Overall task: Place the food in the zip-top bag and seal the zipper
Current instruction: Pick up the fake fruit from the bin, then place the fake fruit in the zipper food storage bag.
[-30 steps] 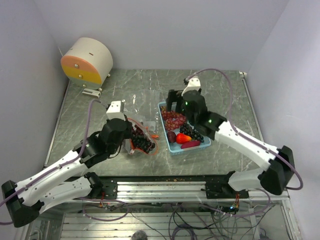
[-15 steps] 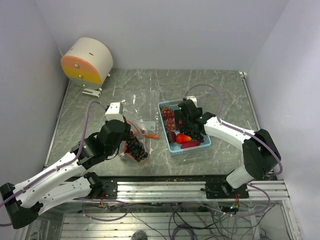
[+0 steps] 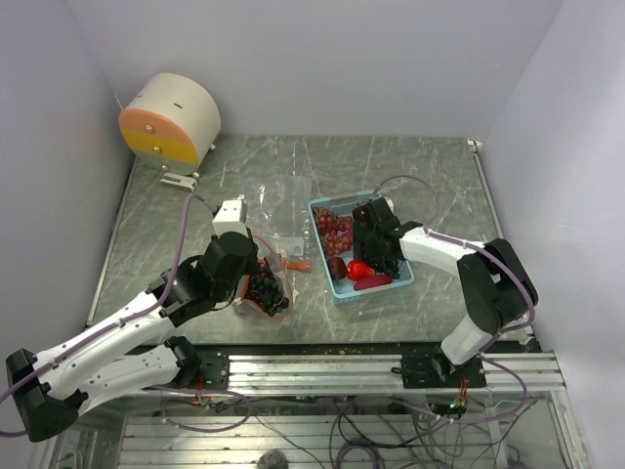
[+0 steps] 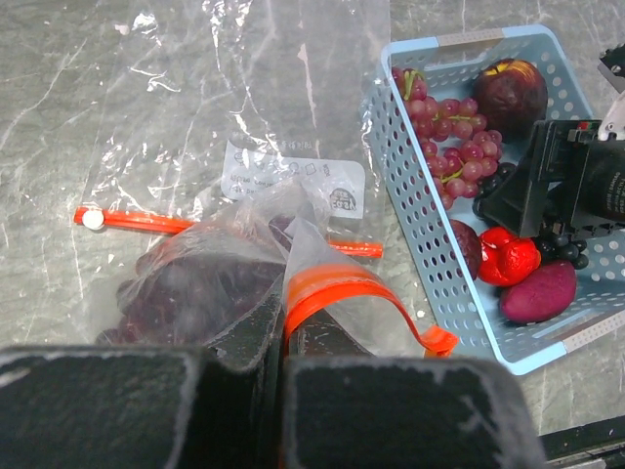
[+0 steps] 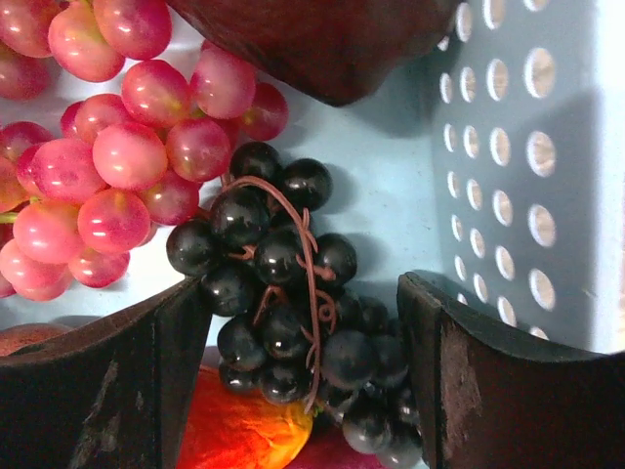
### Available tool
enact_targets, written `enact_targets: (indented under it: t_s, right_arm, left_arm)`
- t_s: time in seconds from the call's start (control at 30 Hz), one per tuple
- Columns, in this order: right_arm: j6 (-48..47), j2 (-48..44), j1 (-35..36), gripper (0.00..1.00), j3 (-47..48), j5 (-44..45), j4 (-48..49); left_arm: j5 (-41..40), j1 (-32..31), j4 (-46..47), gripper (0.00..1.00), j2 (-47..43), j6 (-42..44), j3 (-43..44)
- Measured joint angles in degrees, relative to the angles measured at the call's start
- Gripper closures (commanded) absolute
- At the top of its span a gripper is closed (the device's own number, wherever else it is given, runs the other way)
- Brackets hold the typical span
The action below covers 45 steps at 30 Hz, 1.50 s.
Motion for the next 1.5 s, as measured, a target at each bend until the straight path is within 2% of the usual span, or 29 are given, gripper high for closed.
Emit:
enact_targets:
  t_s: [0.03, 0.1, 0.2, 0.27, 0.37, 0.47, 0.6, 0.8, 1.0, 1.17, 1.3, 1.5]
  right_arm:
    - [-0.09, 0.55, -0.09, 0.32, -0.17, -0.61, 0.83]
    - [-0.20, 1.18, -0.17, 0.53, -0.39, -1.55, 2.34]
    - [-0.68, 1.55, -0.31, 0.78, -0.44, -3.02, 3.80]
    - [-0.79, 1.31, -0.31, 0.87, -0.44, -3.58, 3.91]
    - [-1.22, -0.70, -0.37, 0.97, -0.55, -3.45, 2.67]
    - [-1.97, -4.83, -0.46, 1.00, -1.05, -3.54, 1.53]
    - [-3.39, -15.30, -0.52, 1.00, -1.07, -6.34, 0.92]
    - [-4.46, -29.27, 0.04, 1.00, -1.27, -18.51, 4.83]
    - [-3.98, -35.06, 2.80, 1.00, -2.62, -29.66, 11.10]
    - [-0.87, -38.93, 7.85, 1.00, -6.34, -35.91, 21.66]
    - [3.21, -40.13, 13.53, 1.00, -10.75, -38.12, 34.69]
    - [7.93, -35.74, 20.81, 1.00, -19.45, -33.46, 53.72]
  left_arm:
    - [0.00, 0.00, 0.00, 0.93, 0.09, -0.02, 0.00]
    - [0.00, 0.00, 0.00, 0.93, 0.17, -0.04, 0.00]
    - [0.00, 0.00, 0.00, 0.93, 0.07, -0.07, 0.00]
    - [-0.02, 0.00, -0.02, 0.93, -0.11, -0.07, 0.00]
    - [-0.09, 0.00, -0.09, 0.93, -0.52, -0.24, 0.00]
    - [-0.22, 0.00, -0.20, 0.93, -0.68, -0.52, 0.00]
    - [-0.20, 0.00, -0.15, 0.93, -0.35, -0.68, 0.00]
    - [-0.11, 0.00, 1.27, 0.93, 1.99, -0.59, 0.02]
    - [0.59, 0.00, 3.02, 0.93, 5.97, 0.00, 1.60]
    - [1.88, 0.00, 3.89, 0.93, 8.85, 0.24, 3.58]
    - [2.93, 0.00, 4.42, 0.93, 11.08, 0.22, 5.25]
    - [3.72, 0.00, 4.52, 0.93, 10.93, 0.20, 6.01]
